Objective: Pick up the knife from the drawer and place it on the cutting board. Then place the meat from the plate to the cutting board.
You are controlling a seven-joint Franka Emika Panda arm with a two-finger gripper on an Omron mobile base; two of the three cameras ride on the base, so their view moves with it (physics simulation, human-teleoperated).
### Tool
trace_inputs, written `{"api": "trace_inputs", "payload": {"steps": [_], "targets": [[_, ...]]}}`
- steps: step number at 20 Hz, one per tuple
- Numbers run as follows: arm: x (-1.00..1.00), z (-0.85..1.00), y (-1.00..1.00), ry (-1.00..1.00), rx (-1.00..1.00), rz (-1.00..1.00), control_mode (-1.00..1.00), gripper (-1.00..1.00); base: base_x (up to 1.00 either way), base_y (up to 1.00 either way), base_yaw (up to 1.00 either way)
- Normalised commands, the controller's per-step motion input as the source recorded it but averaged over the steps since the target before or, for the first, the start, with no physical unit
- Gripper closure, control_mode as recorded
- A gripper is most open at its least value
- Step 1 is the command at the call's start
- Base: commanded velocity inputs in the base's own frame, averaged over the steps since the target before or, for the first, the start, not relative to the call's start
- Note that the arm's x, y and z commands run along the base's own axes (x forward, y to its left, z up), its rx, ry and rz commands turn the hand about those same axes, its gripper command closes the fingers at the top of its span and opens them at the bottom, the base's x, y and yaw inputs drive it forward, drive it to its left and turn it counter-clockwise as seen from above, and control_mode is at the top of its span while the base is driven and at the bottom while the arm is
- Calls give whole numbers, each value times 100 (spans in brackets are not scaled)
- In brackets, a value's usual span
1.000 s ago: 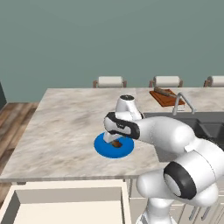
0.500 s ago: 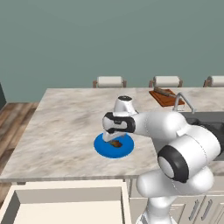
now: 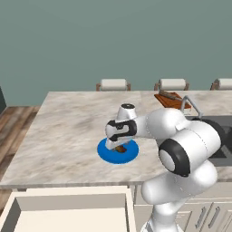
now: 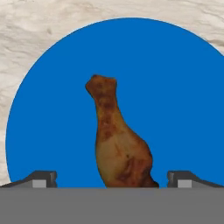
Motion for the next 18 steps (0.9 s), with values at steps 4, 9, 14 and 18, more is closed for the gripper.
{"api": "trace_inputs", "payload": {"steps": [4,9,14,18], "targets": [[16,-24,0,0,0,0,-100,-100,0,0,0],[13,-27,0,0,0,0,-100,-100,0,0,0],[17,-31,0,0,0,0,-100,100,0,0,0],[10,-29,0,0,0,0,-100,100,0,0,0]]}}
